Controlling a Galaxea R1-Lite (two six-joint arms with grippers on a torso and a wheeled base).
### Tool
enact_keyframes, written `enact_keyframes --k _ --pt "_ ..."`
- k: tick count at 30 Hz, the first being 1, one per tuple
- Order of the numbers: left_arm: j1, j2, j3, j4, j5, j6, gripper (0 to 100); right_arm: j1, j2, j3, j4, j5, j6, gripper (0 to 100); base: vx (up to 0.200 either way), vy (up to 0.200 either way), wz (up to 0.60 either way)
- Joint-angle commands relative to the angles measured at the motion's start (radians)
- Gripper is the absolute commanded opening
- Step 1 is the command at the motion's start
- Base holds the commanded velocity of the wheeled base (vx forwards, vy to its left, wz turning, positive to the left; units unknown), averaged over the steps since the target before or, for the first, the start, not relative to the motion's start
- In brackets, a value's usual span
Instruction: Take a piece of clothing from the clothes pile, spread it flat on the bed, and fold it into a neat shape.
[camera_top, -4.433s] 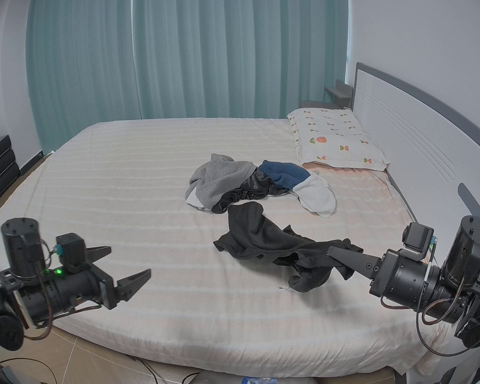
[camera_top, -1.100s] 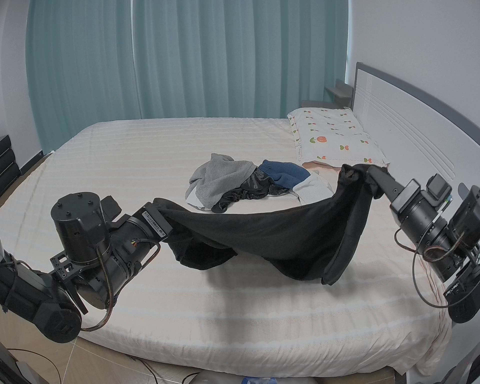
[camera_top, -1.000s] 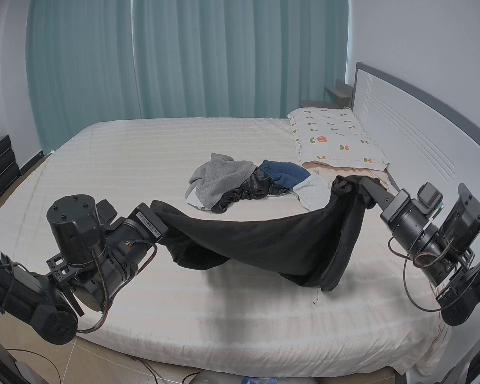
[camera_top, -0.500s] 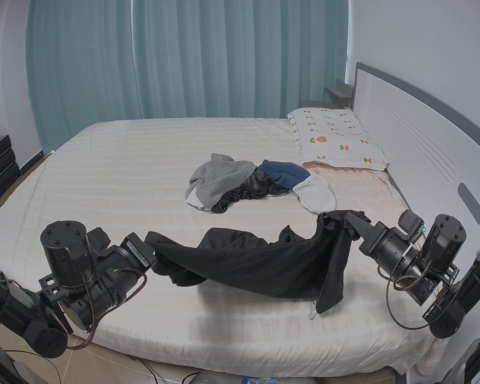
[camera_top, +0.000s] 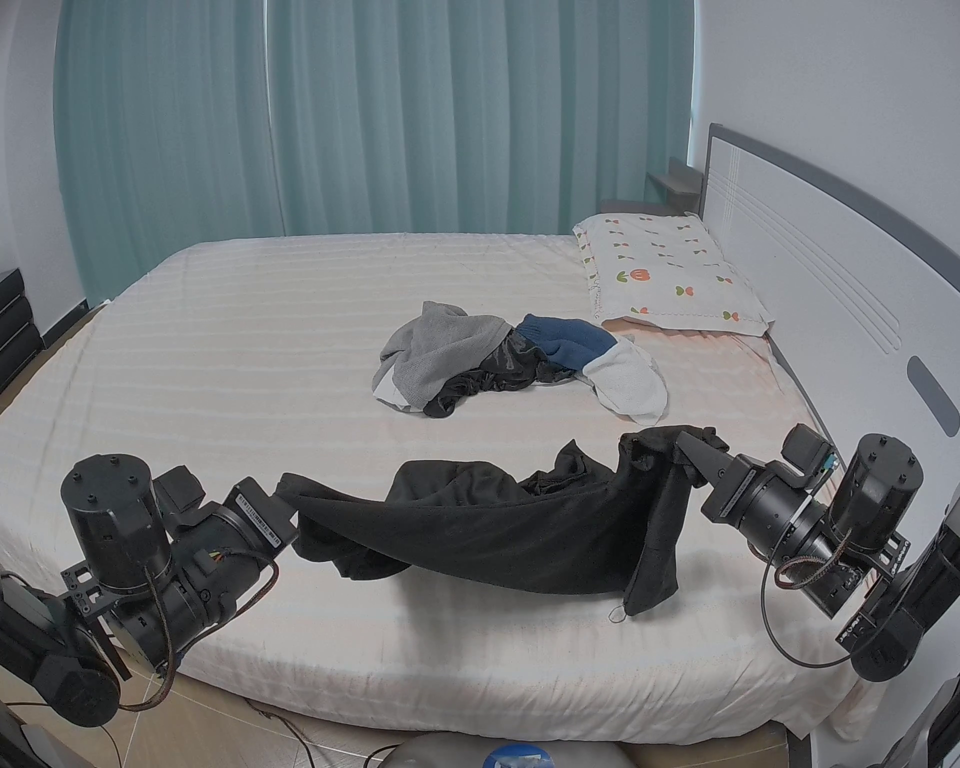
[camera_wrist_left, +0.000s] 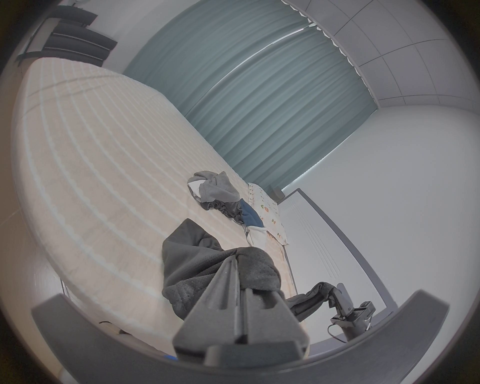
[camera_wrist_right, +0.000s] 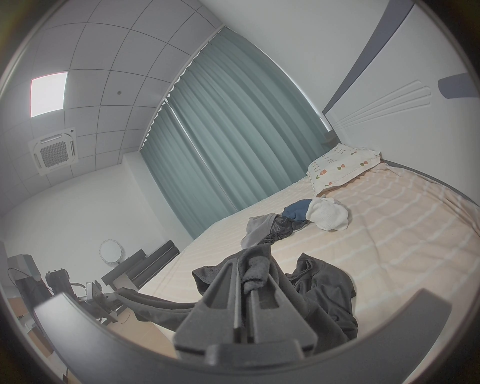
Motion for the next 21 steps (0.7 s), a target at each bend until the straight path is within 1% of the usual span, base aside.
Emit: enact_keyframes --k 1,4,11,16,21 --pt "0.002 -0.006 -0.002 -0.001 -0.002 -0.020 0 -0.002 -0.006 -0.003 -0.014 0.000 0.002 0 0.000 0.000 0.00" --pt "0.012 -0.009 -0.014 -0.001 -0.014 -0.059 0 -0.005 -0.014 -0.003 -0.013 0.000 0.003 0 0.000 0.000 0.00" --pt "0.012 -0.012 -0.014 0.001 -0.022 -0.066 0 -0.005 0.014 -0.006 -0.014 0.006 0.023 0 0.000 0.000 0.00" --pt "0.019 -0.014 -0.014 -0.001 -0.029 -0.064 0 -0.005 0.005 -0.009 -0.014 0.002 0.043 0 0.000 0.200 0.00" --pt "0.019 -0.018 -0.012 0.001 -0.028 -0.062 0 -0.015 0.000 -0.012 -0.014 0.002 0.043 0 0.000 0.200 0.00"
